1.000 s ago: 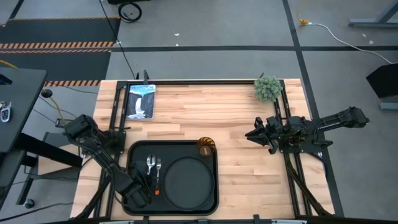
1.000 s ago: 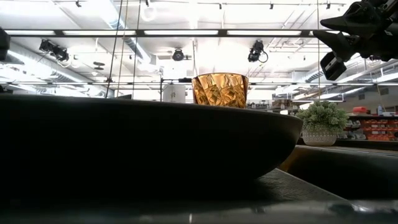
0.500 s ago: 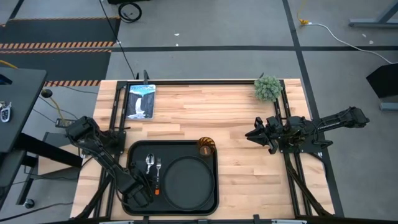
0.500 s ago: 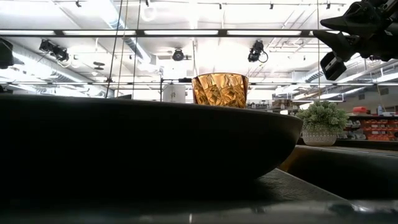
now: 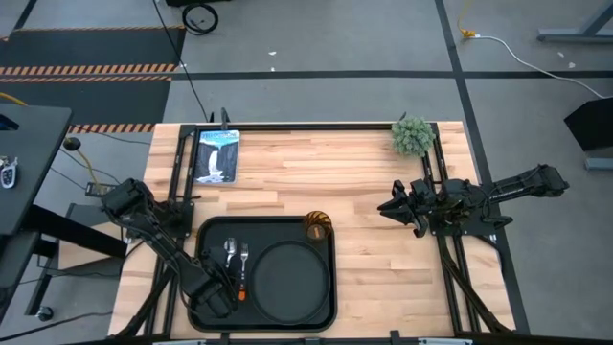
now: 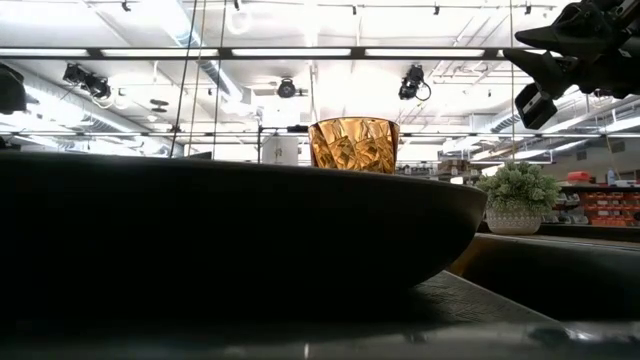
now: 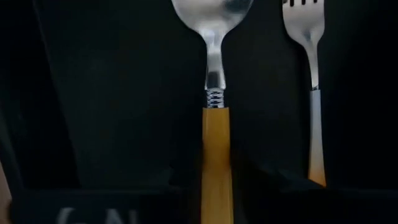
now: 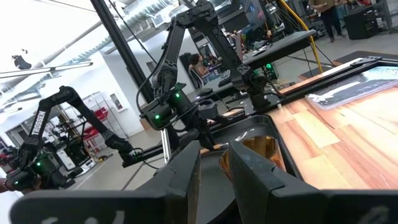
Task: Pick and place plate/cup/fork/spoon on tray
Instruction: Put the yellow spoon to the left of the orange fork on the black tray, then return to Home Position
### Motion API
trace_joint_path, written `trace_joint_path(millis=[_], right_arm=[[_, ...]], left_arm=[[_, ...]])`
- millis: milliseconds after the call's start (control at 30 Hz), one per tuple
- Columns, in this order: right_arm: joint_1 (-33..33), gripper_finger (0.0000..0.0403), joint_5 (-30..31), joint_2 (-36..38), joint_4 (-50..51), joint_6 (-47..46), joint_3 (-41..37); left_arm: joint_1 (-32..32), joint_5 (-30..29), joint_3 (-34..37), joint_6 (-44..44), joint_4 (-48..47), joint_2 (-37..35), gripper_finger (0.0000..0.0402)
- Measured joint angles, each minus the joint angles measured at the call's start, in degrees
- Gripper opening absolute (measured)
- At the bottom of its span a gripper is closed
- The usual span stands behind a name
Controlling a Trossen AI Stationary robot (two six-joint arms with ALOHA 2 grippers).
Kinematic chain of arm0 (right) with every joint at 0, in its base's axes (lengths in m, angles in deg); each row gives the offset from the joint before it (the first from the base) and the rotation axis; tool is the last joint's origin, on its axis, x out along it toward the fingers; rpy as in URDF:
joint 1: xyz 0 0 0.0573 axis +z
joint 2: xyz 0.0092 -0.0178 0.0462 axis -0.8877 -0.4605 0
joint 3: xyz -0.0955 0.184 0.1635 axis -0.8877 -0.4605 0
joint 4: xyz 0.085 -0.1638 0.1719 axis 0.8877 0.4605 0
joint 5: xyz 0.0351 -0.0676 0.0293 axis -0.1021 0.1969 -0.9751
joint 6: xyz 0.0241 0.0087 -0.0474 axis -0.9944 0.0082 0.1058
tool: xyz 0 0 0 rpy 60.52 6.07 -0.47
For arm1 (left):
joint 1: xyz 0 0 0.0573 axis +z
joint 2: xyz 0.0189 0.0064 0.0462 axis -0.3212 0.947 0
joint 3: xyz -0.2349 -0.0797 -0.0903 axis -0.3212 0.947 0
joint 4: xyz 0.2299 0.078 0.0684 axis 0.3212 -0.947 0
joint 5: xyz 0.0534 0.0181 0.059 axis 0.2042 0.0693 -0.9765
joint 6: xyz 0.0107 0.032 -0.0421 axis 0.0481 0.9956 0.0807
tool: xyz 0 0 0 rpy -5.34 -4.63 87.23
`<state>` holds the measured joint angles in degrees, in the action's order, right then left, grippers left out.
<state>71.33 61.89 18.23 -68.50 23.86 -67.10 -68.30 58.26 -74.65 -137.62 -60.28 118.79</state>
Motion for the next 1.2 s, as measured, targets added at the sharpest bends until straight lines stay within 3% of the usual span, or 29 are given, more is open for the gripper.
trace_joint_path(millis=[267, 500, 733, 867, 1000, 1200], right_arm=[[-0.01, 0.0091, 0.00, 0.00, 0.01, 0.00, 0.01], [0.00, 0.0091, 0.00, 0.00, 0.01, 0.00, -0.01], [0.00, 0.0091, 0.00, 0.00, 0.01, 0.00, 0.01], [0.00, 0.0091, 0.00, 0.00, 0.00, 0.00, -0.01], [0.00, 0.0091, 0.00, 0.00, -0.01, 0.00, -0.01], [-0.01, 0.0091, 0.00, 0.00, 0.01, 0.00, -0.01]], left_arm=[[0.00, 0.08, 0.00, 0.04, -0.61, 0.00, 0.0157], [-0.01, 3.73, -0.48, 1.73, -3.46, -1.72, 0.0161], [1.11, -1.76, -9.10, 8.47, -14.02, -5.20, 0.0162], [3.36, -12.28, -15.83, 21.99, -16.18, -6.01, 0.0156], [6.84, -24.50, -22.06, 42.72, -15.32, -5.95, 0.0147], [13.09, -35.77, -30.00, 74.22, -10.06, -5.92, 0.0142]])
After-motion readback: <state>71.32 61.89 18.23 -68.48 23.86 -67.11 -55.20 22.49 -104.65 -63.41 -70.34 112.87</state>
